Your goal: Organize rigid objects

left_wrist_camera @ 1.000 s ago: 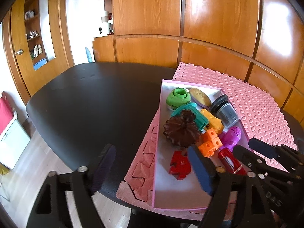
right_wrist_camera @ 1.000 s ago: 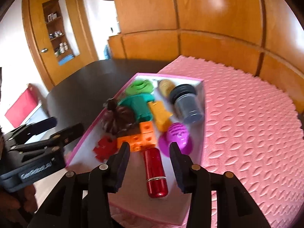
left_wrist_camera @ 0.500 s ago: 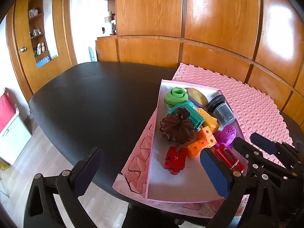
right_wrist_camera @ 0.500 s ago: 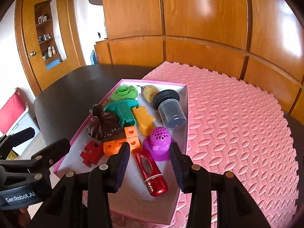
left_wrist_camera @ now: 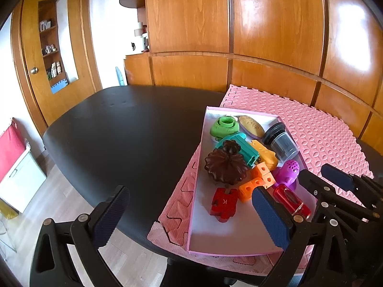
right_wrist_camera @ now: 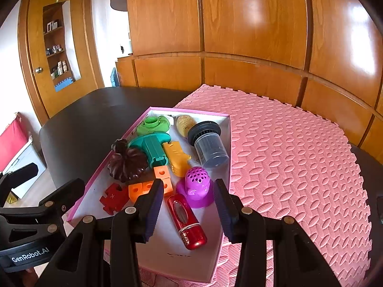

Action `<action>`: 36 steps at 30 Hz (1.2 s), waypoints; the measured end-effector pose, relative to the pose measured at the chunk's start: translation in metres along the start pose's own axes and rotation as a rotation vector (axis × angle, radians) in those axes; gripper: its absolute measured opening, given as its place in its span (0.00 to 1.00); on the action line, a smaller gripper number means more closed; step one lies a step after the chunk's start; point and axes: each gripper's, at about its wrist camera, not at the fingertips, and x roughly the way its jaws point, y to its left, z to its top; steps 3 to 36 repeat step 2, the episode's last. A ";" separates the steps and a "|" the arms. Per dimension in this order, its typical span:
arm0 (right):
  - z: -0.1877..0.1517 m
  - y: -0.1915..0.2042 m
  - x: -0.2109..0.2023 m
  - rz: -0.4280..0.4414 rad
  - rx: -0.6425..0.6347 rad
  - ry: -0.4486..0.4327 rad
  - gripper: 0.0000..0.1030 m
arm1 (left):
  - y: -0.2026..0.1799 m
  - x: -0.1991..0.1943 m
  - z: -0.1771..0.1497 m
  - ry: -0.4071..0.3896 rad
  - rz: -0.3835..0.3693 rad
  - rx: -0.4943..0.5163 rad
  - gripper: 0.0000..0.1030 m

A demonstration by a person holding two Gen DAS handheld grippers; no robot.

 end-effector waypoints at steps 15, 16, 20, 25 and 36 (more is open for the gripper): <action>0.000 0.001 0.000 0.000 -0.004 -0.001 0.42 | 0.000 0.001 0.000 0.010 -0.014 -0.005 0.99; 0.000 0.001 0.000 0.000 -0.004 -0.001 0.42 | 0.000 0.001 0.000 0.010 -0.014 -0.005 0.99; 0.000 0.001 0.000 0.000 -0.004 -0.001 0.42 | 0.000 0.001 0.000 0.010 -0.014 -0.005 0.99; 0.000 0.001 0.000 0.000 -0.004 -0.001 0.42 | 0.000 0.001 0.000 0.010 -0.014 -0.005 0.99; 0.000 0.001 0.000 0.000 -0.004 -0.001 0.42 | 0.000 0.001 0.000 0.010 -0.014 -0.005 0.99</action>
